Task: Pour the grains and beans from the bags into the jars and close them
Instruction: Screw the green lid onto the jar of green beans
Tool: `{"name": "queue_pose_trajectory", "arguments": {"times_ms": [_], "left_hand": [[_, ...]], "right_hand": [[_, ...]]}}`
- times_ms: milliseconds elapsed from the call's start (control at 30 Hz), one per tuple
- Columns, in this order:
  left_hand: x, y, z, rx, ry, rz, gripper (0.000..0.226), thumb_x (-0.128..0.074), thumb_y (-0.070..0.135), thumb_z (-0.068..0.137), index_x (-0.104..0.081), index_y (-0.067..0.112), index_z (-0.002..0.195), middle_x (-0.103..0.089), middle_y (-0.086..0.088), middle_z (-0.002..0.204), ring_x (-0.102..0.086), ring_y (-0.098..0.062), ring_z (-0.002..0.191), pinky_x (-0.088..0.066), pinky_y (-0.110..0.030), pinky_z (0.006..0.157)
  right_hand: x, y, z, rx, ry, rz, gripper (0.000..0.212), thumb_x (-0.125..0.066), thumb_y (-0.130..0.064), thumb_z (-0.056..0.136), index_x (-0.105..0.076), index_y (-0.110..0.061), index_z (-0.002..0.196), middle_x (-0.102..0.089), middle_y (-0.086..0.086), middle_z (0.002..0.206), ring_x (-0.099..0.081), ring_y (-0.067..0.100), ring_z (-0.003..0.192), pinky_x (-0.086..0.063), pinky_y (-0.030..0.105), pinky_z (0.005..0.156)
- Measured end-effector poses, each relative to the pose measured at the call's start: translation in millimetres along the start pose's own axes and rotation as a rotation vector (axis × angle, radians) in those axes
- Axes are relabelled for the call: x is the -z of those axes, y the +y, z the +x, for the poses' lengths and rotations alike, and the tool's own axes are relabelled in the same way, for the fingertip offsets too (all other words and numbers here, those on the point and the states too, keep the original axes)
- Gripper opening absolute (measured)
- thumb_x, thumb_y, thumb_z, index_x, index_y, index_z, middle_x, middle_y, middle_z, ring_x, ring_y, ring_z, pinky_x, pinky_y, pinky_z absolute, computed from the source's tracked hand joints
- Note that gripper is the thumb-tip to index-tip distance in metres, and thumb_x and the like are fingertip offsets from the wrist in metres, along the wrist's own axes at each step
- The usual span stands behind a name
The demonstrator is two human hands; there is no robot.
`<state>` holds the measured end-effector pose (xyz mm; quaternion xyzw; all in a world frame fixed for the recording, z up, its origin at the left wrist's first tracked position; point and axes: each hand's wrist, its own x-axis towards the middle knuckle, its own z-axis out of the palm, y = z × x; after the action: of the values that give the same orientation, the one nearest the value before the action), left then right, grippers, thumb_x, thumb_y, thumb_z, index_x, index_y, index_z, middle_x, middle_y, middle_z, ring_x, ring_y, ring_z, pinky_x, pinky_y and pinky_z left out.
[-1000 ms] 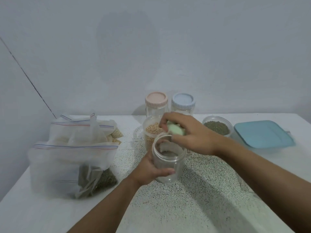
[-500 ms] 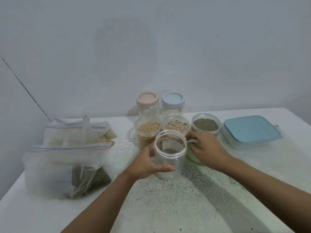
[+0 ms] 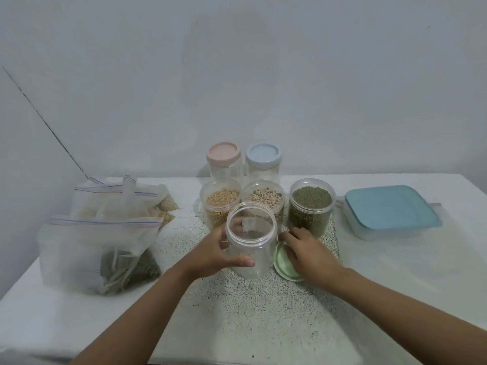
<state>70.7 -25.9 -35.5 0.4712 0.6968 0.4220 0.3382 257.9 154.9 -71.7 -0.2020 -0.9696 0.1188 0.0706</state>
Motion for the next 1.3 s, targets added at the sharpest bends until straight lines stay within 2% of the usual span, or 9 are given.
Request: {"name": "queue_pose_trajectory", "arguments": {"times_ms": [233, 433, 567, 700, 767, 900, 1033, 1200, 1300], "left_hand": [[-6.2, 16.1, -9.1, 0.023, 0.019, 0.069, 0.089, -0.089, 0.053, 0.065, -0.048, 0.041, 0.143, -0.062, 0.016, 0.138, -0.059, -0.007, 0.127, -0.047, -0.046, 0.111], [-7.7, 15.6, -22.9, 0.017, 0.100, 0.050, 0.105, -0.086, 0.071, 0.057, -0.042, 0.042, 0.148, -0.057, 0.022, 0.142, -0.055, -0.003, 0.130, -0.048, -0.037, 0.107], [-3.9, 20.5, -29.4, 0.032, 0.102, 0.079, 0.102, -0.090, 0.062, 0.061, -0.037, 0.049, 0.148, -0.054, 0.027, 0.143, -0.052, 0.001, 0.132, -0.048, -0.036, 0.107], [12.6, 27.7, -37.3, 0.050, 0.087, 0.164, 0.092, -0.090, 0.049, 0.072, -0.038, 0.048, 0.148, -0.057, 0.021, 0.140, -0.056, -0.003, 0.129, -0.052, -0.037, 0.104], [23.3, 30.1, -43.6, 0.041, 0.112, 0.177, 0.073, -0.083, 0.040, 0.084, -0.044, 0.047, 0.145, -0.061, 0.015, 0.135, -0.061, -0.010, 0.123, -0.055, -0.038, 0.101], [40.9, 41.9, -59.2, 0.002, 0.274, 0.229, 0.026, -0.063, 0.025, 0.100, -0.064, 0.045, 0.117, -0.068, 0.007, 0.106, -0.069, -0.018, 0.097, -0.059, -0.032, 0.085], [61.0, 51.9, -75.8, 0.002, 0.427, 0.317, 0.017, -0.061, 0.021, 0.102, -0.070, 0.035, 0.105, -0.068, 0.007, 0.088, -0.067, -0.017, 0.079, -0.056, -0.027, 0.074], [102.2, 48.8, -108.2, 0.058, 0.579, 0.440, 0.007, -0.066, 0.027, 0.098, -0.070, 0.033, 0.096, -0.065, 0.011, 0.083, -0.059, -0.008, 0.070, -0.047, -0.015, 0.063], [126.8, 37.3, -123.4, 0.098, 0.628, 0.451, 0.009, -0.067, 0.027, 0.097, -0.070, 0.034, 0.092, -0.064, 0.012, 0.078, -0.059, -0.007, 0.072, -0.046, -0.015, 0.065]], "right_hand": [[-3.0, 12.0, -3.8, 0.089, -0.026, 0.018, 0.033, -0.051, -0.018, 0.101, -0.053, -0.020, 0.134, -0.058, 0.003, 0.123, -0.054, 0.024, 0.111, -0.048, 0.038, 0.092], [18.8, -3.9, -2.5, 0.029, 0.182, 0.499, 0.023, -0.053, -0.009, 0.101, -0.064, -0.022, 0.117, -0.061, -0.012, 0.115, -0.058, 0.000, 0.104, -0.052, 0.025, 0.092], [52.3, -21.6, 1.3, -0.002, 0.247, 0.781, 0.015, -0.053, -0.017, 0.104, -0.061, -0.025, 0.113, -0.064, -0.015, 0.103, -0.059, -0.003, 0.094, -0.051, 0.020, 0.083], [79.2, -28.3, 9.1, -0.011, 0.232, 0.920, 0.012, -0.054, -0.022, 0.103, -0.062, -0.024, 0.112, -0.065, -0.012, 0.104, -0.062, 0.002, 0.095, -0.054, 0.025, 0.085], [90.0, -32.5, 17.2, -0.002, 0.225, 0.943, 0.009, -0.057, -0.022, 0.102, -0.063, -0.025, 0.107, -0.067, -0.011, 0.104, -0.062, 0.003, 0.095, -0.054, 0.023, 0.083], [109.4, -50.5, 35.3, 0.056, 0.203, 0.959, 0.008, -0.059, -0.021, 0.101, -0.065, -0.025, 0.098, -0.070, -0.008, 0.095, -0.064, 0.002, 0.089, -0.050, 0.013, 0.075], [125.2, -81.5, 59.7, 0.147, 0.064, 0.888, 0.011, -0.061, -0.023, 0.100, -0.069, -0.020, 0.094, -0.071, -0.007, 0.091, -0.064, 0.007, 0.088, -0.052, 0.023, 0.082], [124.9, -143.0, 88.0, 0.272, -0.110, 0.647, 0.010, -0.064, -0.027, 0.097, -0.070, -0.024, 0.090, -0.070, -0.007, 0.090, -0.063, 0.009, 0.080, -0.053, 0.026, 0.077], [116.8, -176.6, 95.1, 0.310, -0.145, 0.547, 0.010, -0.064, -0.032, 0.097, -0.068, -0.025, 0.090, -0.068, -0.009, 0.088, -0.064, 0.010, 0.082, -0.054, 0.031, 0.077]]}}
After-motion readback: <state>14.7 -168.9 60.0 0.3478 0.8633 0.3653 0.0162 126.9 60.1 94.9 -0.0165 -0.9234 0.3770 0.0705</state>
